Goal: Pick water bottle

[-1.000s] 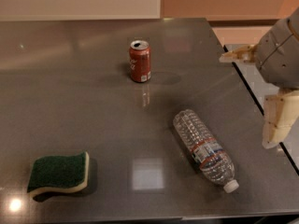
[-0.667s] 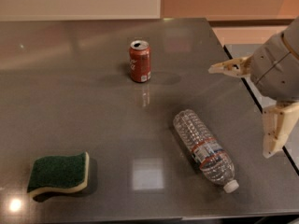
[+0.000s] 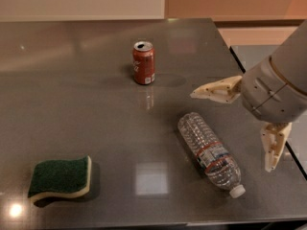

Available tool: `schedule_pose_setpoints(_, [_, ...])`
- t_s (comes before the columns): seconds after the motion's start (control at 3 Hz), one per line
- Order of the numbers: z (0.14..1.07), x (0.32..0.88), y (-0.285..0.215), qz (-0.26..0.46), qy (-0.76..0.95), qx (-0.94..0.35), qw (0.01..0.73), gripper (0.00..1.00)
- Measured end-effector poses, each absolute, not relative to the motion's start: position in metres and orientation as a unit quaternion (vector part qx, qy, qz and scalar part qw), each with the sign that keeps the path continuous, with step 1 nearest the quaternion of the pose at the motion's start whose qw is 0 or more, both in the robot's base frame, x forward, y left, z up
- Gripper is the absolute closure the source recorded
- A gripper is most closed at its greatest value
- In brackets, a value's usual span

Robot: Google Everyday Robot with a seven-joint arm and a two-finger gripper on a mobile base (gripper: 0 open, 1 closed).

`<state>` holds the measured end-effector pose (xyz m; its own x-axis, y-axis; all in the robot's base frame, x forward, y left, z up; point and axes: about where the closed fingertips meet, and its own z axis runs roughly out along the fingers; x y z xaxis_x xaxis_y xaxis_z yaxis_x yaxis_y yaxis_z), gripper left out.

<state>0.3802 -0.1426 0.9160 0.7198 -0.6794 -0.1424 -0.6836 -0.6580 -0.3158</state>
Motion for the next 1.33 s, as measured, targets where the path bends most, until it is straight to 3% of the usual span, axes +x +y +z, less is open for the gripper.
schedule_pose_setpoints(1.33, [0.865,0.366,-0.121,-0.007,0.034,-0.996,0.076,0.00])
